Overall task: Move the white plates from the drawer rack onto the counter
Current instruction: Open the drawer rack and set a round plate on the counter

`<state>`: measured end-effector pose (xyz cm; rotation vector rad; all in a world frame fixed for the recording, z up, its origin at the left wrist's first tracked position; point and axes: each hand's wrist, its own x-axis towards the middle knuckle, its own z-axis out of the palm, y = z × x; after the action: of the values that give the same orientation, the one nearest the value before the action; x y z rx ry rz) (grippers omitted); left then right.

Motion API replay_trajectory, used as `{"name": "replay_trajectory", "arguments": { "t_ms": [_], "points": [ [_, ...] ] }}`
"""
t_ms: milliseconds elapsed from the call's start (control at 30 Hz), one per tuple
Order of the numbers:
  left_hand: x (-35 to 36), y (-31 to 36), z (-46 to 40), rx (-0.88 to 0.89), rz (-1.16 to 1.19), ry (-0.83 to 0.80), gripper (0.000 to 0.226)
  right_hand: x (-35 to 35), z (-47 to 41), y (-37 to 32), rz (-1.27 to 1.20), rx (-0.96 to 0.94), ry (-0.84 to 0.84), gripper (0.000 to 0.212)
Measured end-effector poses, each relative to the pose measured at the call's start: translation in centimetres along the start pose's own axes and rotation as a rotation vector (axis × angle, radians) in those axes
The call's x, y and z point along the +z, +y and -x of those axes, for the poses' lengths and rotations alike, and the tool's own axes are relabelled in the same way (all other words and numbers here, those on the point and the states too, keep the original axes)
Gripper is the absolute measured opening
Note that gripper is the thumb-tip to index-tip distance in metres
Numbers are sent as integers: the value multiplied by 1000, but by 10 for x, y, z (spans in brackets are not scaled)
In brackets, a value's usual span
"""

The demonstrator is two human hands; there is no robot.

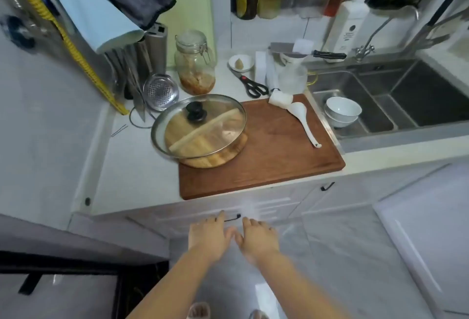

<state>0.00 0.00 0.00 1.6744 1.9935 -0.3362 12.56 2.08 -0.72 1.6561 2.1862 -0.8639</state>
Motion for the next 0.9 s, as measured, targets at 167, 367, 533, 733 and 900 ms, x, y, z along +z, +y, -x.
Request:
{"name": "replay_trajectory", "arguments": {
  "t_ms": [167,367,533,733,900],
  "points": [
    [12,-25,-33,45,-34,73,59,19,-47,-9,93,-88,93,57],
    [28,-45,-59,129,-76,96,50,42,-87,-12,267,-223,300,48],
    [31,-55,-68,186,-86,162,52,51,-93,-18,189,-262,413,63],
    [40,-57,-72,208,-54,233,31,47,-95,-19,146,-143,505,63],
    [47,-57,-73,153,-54,257,64,49,-97,-15,139,-124,530,21]
  ]
}}
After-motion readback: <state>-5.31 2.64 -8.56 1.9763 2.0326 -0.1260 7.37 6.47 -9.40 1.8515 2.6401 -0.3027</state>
